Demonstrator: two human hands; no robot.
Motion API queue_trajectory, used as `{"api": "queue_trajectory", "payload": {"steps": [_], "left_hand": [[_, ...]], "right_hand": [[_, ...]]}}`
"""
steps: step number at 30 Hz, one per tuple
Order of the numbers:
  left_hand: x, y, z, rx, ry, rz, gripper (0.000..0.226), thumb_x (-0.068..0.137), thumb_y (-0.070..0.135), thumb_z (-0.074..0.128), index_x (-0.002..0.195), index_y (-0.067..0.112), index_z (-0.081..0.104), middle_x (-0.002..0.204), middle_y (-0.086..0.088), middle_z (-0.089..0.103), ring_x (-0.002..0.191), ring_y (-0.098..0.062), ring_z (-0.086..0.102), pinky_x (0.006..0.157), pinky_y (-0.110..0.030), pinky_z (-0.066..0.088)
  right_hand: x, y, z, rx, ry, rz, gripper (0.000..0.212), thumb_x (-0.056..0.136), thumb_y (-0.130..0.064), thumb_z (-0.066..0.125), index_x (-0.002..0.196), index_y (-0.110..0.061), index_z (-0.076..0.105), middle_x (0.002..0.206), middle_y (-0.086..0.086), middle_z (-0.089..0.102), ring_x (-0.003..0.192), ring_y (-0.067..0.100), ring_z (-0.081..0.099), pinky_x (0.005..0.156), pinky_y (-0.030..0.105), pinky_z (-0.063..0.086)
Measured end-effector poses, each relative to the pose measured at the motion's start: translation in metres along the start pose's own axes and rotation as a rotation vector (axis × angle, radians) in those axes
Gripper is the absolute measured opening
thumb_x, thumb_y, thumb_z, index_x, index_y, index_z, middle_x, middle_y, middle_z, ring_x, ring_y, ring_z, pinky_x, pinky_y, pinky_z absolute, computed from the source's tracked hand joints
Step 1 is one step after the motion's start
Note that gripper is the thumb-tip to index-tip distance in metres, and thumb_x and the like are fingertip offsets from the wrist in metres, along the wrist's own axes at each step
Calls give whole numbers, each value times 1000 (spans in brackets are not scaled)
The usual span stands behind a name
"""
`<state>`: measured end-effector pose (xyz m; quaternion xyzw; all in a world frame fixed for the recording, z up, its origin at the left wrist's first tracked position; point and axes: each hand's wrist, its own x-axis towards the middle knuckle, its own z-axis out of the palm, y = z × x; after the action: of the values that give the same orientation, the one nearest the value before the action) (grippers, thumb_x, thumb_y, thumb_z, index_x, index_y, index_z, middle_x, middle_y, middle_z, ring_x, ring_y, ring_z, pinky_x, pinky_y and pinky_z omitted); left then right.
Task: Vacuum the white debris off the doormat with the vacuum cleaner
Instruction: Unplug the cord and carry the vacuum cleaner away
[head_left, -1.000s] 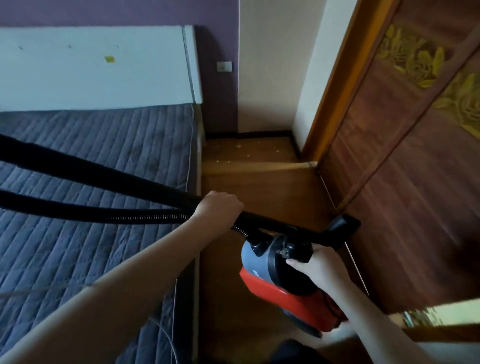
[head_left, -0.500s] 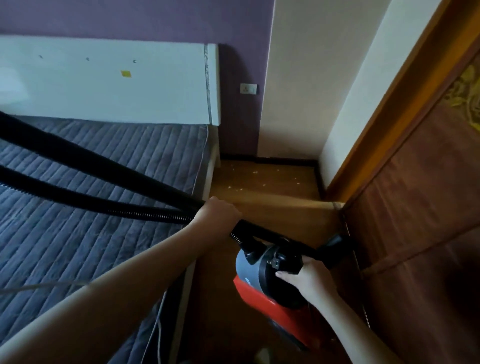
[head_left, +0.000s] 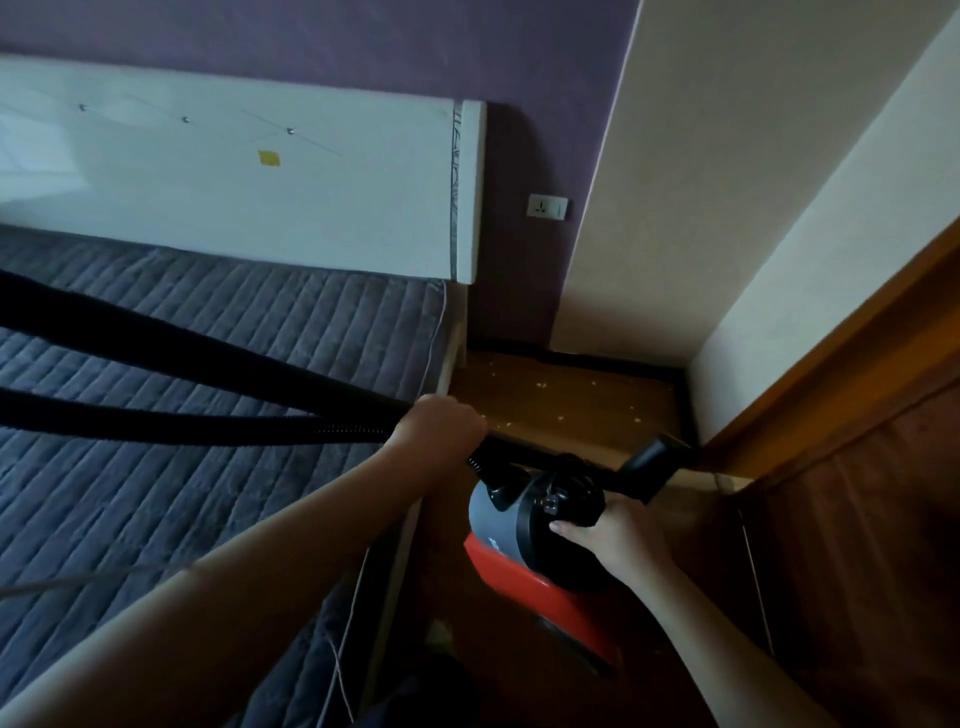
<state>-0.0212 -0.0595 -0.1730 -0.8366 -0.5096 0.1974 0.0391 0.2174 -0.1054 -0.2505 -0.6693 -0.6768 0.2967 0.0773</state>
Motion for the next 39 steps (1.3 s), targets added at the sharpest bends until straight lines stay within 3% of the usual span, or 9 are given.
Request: {"api": "queue_trajectory", "payload": {"steps": [4,11,21,24,28,31,34,39], "left_hand": [[51,-56,-9,-68,53,9,22,92,11,58,114,16,59,106,-2,64,97,-19,62,81,-32,46],[152,-121,-31,-28,141,55,31,92,5,54,122,13,55,110,-6,62,101,-24,60,77,-33,43],[323,-167,-25,-49,37,59,31,95,7,50,125,15,54,112,-6,62,103,-24,59,84,-36,47],[372,-179,-25,-63,-36,60,31,95,8,49,126,15,53,115,-7,61,105,-25,58,82,-34,44],[428,-197,-18,-82,-120,78,31,94,5,50,124,13,52,116,-10,60,106,-28,59,79,-35,44],[466,-206,-10,-75,-147,115,24,93,2,50,114,11,58,110,-9,62,100,-26,60,78,-36,46],[513,-215,6,-25,-189,159,20,91,2,53,106,11,62,105,-9,63,95,-25,61,73,-36,45],[589,-227,35,31,-262,248,19,90,0,52,100,12,65,101,-6,64,94,-25,62,73,-35,47]], "right_hand": [[58,-22,2,-31,113,36,41,74,-50,81,99,-18,75,87,-4,74,85,15,71,73,24,54],[161,-49,-36,-46,248,80,36,74,-50,81,84,-16,73,73,-6,70,72,15,69,58,19,41],[323,-24,-79,-9,125,104,38,80,-54,73,104,-26,73,94,-8,74,91,10,68,62,15,36],[368,-14,-85,2,55,84,40,81,-54,72,107,-23,72,97,-9,73,91,8,68,65,11,42],[423,-2,-82,7,-31,101,43,80,-56,72,106,-21,72,90,-11,72,79,1,65,60,6,42],[461,2,-73,-16,-54,112,44,82,-59,68,107,-23,70,93,-11,72,83,1,66,67,10,50],[509,3,-57,-7,-65,140,40,84,-57,67,108,-25,70,94,-11,71,83,2,66,63,9,47],[557,17,-17,31,-88,224,28,89,-47,66,96,-20,69,70,-16,58,65,0,60,49,9,41]]}}
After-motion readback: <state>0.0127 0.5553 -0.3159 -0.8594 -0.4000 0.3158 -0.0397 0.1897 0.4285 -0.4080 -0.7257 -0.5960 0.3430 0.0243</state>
